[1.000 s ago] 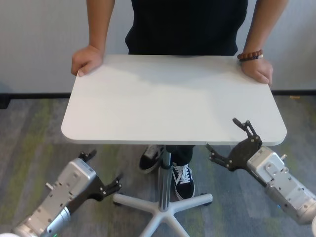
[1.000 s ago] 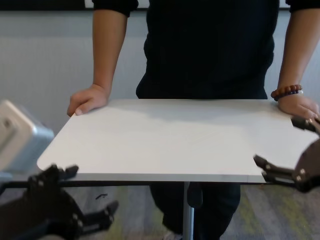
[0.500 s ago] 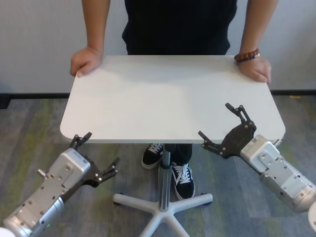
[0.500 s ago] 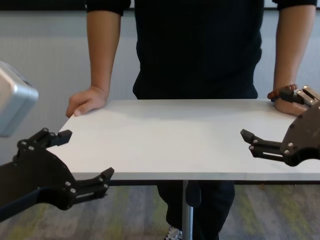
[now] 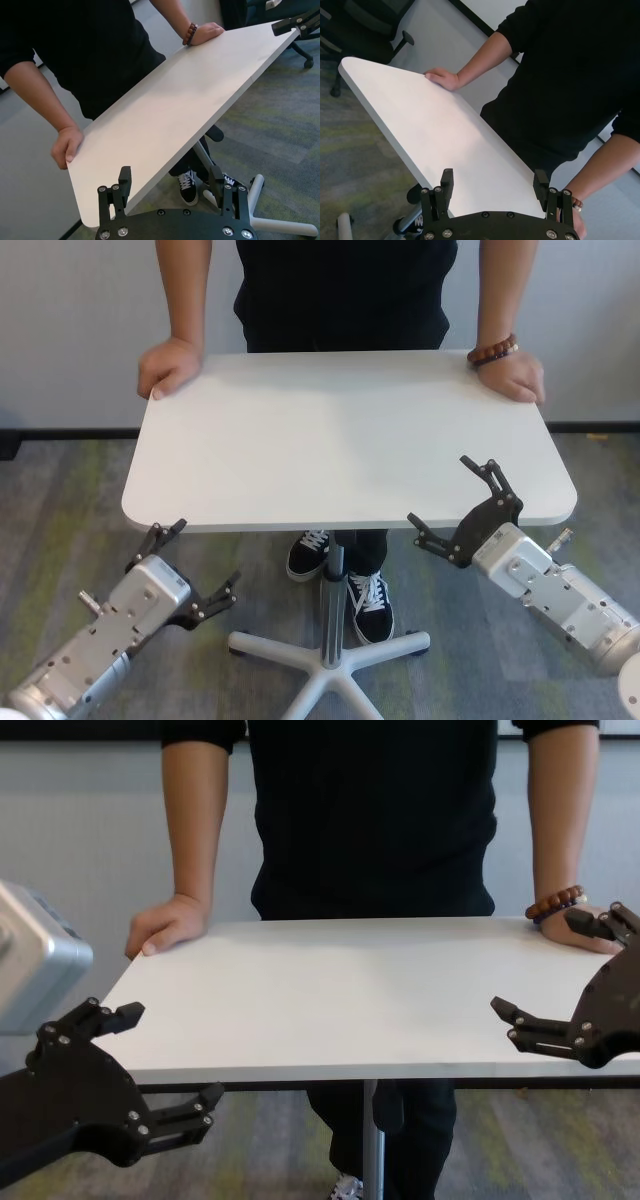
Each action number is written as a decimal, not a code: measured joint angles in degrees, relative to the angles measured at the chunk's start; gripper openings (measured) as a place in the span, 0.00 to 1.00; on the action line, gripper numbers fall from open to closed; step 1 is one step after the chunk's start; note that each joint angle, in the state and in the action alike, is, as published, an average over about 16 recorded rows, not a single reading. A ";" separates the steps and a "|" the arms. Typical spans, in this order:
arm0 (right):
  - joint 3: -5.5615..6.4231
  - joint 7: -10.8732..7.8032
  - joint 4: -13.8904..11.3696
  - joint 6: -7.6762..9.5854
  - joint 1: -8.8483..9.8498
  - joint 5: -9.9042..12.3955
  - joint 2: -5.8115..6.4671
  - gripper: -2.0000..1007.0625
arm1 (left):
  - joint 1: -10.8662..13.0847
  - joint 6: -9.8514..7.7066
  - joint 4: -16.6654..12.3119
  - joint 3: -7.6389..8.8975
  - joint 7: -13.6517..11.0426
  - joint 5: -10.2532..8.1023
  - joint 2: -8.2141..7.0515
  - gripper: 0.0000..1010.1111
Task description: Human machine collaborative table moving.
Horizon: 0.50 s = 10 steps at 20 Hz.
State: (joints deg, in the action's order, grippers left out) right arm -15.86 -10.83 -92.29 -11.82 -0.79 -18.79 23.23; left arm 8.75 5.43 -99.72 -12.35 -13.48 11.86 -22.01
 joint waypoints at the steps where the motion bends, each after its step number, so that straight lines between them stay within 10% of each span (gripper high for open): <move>1: -0.02 0.04 -0.04 0.09 0.04 -0.18 0.02 0.99 | 0.00 0.01 0.07 -0.04 0.03 0.11 -0.02 0.99; 10: -0.04 -0.39 0.12 -0.06 -0.08 0.19 0.04 0.99 | -0.11 -0.02 0.14 -0.04 -0.22 -0.02 0.02 0.99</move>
State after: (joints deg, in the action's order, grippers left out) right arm -15.90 -11.21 -92.18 -11.88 -0.88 -18.60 23.27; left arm 8.64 5.42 -99.57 -12.39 -13.70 11.83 -21.99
